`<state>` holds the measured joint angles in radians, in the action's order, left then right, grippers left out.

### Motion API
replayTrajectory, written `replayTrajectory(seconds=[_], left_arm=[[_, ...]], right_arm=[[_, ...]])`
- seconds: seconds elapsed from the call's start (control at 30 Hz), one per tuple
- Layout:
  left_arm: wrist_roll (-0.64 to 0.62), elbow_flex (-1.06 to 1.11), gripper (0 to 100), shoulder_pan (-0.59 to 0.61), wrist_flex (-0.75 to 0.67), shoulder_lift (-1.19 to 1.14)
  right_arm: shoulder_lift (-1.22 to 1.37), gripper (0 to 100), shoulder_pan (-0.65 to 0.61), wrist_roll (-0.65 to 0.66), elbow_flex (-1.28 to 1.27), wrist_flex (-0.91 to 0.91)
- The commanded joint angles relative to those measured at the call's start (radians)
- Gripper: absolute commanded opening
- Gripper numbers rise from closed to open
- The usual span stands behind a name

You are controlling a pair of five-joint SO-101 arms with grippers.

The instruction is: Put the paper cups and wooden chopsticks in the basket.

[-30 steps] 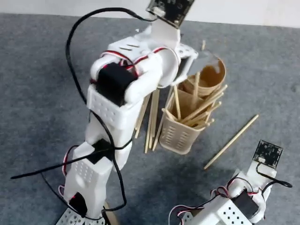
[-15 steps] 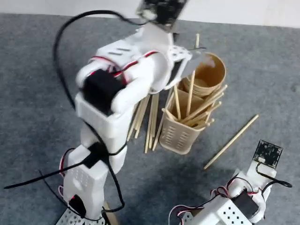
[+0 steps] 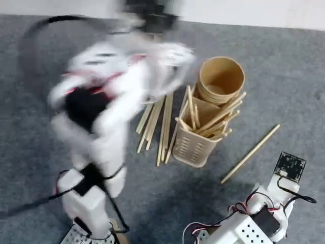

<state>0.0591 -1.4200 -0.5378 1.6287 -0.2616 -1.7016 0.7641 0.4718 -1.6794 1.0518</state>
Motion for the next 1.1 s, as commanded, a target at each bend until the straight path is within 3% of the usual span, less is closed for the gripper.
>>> replayTrajectory(seconds=[0.0,0.07,0.23,0.37,0.5,0.7,1.07], left_arm=[[-0.055,0.099,22,-0.062,-0.046,0.041],[-0.009,0.13,22,-0.076,-0.066,0.031],[-0.083,0.039,22,0.163,-0.106,0.067],[-0.152,0.133,22,0.423,0.037,0.008],[-0.155,0.205,22,0.593,0.133,-0.024],[-0.124,0.236,22,0.63,0.137,0.134],[-0.117,0.282,22,0.636,0.135,0.875]], right_arm=[[-0.008,1.1,-0.008,0.008,-0.145,0.002],[-0.008,1.1,-0.008,0.008,-0.145,0.002],[-0.008,1.1,-0.008,0.008,-0.145,0.002],[-0.008,1.1,-0.008,0.008,-0.145,0.004],[-0.008,1.1,-0.004,0.006,-0.145,0.004],[-0.008,1.5,-0.008,0.0,-0.145,-0.001],[-0.007,1.5,-0.002,0.0,-0.145,0.007]])
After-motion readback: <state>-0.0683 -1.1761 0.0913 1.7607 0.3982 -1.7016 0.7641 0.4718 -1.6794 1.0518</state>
